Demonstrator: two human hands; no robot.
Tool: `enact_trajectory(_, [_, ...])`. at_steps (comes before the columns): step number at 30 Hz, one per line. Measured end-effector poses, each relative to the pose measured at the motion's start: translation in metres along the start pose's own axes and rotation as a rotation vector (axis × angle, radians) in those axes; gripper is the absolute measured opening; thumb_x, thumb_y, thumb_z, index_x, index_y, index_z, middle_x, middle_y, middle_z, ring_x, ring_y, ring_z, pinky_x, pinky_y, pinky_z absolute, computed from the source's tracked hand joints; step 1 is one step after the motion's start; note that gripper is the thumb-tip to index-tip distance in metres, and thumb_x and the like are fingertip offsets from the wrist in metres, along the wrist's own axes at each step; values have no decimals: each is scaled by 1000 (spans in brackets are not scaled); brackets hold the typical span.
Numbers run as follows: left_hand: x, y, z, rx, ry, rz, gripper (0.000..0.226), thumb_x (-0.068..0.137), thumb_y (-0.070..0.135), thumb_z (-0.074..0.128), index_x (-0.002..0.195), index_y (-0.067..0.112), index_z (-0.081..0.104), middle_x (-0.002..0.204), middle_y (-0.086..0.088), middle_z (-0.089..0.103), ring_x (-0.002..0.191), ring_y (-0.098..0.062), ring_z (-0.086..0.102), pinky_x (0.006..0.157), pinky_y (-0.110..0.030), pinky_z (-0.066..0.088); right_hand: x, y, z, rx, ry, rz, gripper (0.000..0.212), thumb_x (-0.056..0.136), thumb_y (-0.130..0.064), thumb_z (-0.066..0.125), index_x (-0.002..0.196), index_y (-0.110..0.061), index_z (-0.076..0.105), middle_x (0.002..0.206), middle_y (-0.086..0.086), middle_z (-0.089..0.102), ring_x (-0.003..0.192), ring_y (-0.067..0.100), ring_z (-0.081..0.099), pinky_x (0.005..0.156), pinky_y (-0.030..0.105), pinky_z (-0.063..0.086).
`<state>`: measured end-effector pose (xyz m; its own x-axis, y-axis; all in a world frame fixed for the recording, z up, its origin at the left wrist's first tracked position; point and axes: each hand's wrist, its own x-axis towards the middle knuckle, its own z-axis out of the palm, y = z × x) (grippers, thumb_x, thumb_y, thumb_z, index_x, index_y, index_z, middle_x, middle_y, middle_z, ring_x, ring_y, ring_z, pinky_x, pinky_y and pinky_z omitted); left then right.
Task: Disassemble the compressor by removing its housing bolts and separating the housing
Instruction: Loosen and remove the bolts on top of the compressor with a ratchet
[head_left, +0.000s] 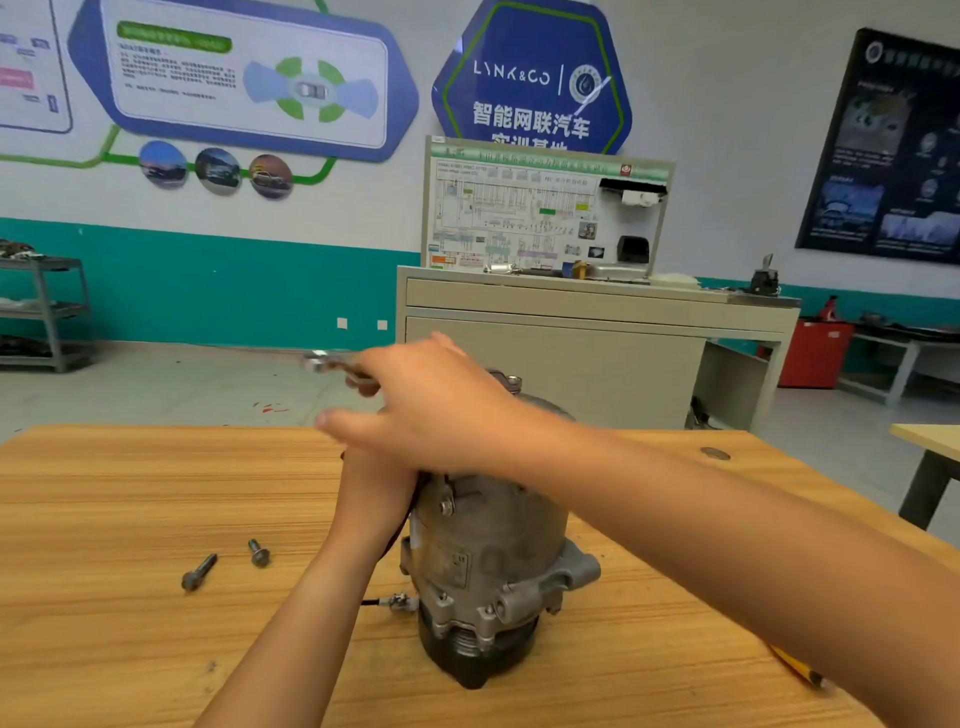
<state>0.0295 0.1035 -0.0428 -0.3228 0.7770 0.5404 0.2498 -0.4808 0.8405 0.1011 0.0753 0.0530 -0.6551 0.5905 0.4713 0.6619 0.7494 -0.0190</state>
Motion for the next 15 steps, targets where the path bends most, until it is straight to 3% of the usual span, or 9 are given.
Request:
enact_trajectory(1, [-1, 2, -1, -25, -22, -7, 13, 85, 32, 48, 76, 28, 56, 62, 12, 58, 67, -5, 57, 53, -22, 42, -26, -4, -6, 127, 72, -20, 37, 82, -51, 57, 98, -18, 62, 94, -5, 66, 91, 13, 57, 93, 33, 37])
enact_trajectory(2, [-2, 4, -1, -66, -47, -17, 19, 76, 43, 51, 75, 25, 58, 58, 13, 58, 62, -3, 56, 50, -18, 43, -51, -4, -17, 293, 116, 7, 36, 78, -53, 60, 96, -22, 64, 93, -10, 66, 91, 7, 57, 86, 25, 43])
enact_trajectory(3, [-3, 5, 0, -104, -68, -35, 27, 74, 48, 53, 73, 22, 60, 56, 12, 58, 60, -5, 56, 50, -21, 44, -75, 0, -28, 463, 153, 65, 32, 74, -55, 62, 92, -28, 67, 92, -14, 67, 91, -1, 58, 78, 17, 46])
enact_trajectory(5, [0, 3, 1, -122, -64, -64, 30, 90, 39, 47, 73, 22, 64, 61, 8, 62, 68, -14, 58, 63, -38, 49, -108, 19, -44, 677, 291, 241, 29, 70, -59, 63, 83, -34, 71, 91, -20, 69, 92, -10, 58, 73, 8, 46])
enact_trajectory(7, [3, 2, 2, -125, -40, -84, 33, 95, 34, 42, 72, 29, 65, 69, 12, 66, 74, -8, 61, 76, -43, 51, -121, 52, -49, 803, 438, 455, 28, 76, -52, 58, 77, -28, 73, 89, -15, 71, 90, -5, 62, 78, 15, 47])
enact_trajectory(9, [3, 1, 4, -123, -28, -90, 33, 95, 34, 42, 70, 33, 63, 69, 15, 65, 73, -2, 59, 81, -45, 50, -119, 84, -46, 1040, 567, 653, 18, 88, -32, 55, 83, -20, 67, 86, -4, 73, 85, 7, 67, 79, 27, 47])
enact_trajectory(11, [3, 0, 4, -124, -26, -87, 34, 96, 32, 42, 70, 33, 63, 70, 15, 65, 73, -2, 59, 81, -46, 50, -106, 115, -38, 1195, 730, 832, 3, 90, -19, 56, 89, -18, 57, 79, 0, 71, 74, 13, 69, 73, 30, 48])
enact_trajectory(13, [4, 0, 5, -128, -17, -80, 33, 97, 31, 42, 73, 33, 65, 71, 22, 66, 73, 4, 60, 81, -42, 50, -83, 142, -27, 1180, 850, 1005, 5, 89, -12, 56, 89, -17, 53, 74, 0, 63, 62, 10, 63, 70, 30, 49])
enact_trajectory(15, [4, 1, 5, -112, -17, -81, 31, 97, 30, 41, 77, 33, 65, 73, 27, 66, 79, 3, 61, 81, -39, 50, -53, 161, -16, 1099, 823, 1113, 8, 90, -9, 52, 96, -14, 50, 69, 1, 57, 49, 7, 57, 62, 26, 45])
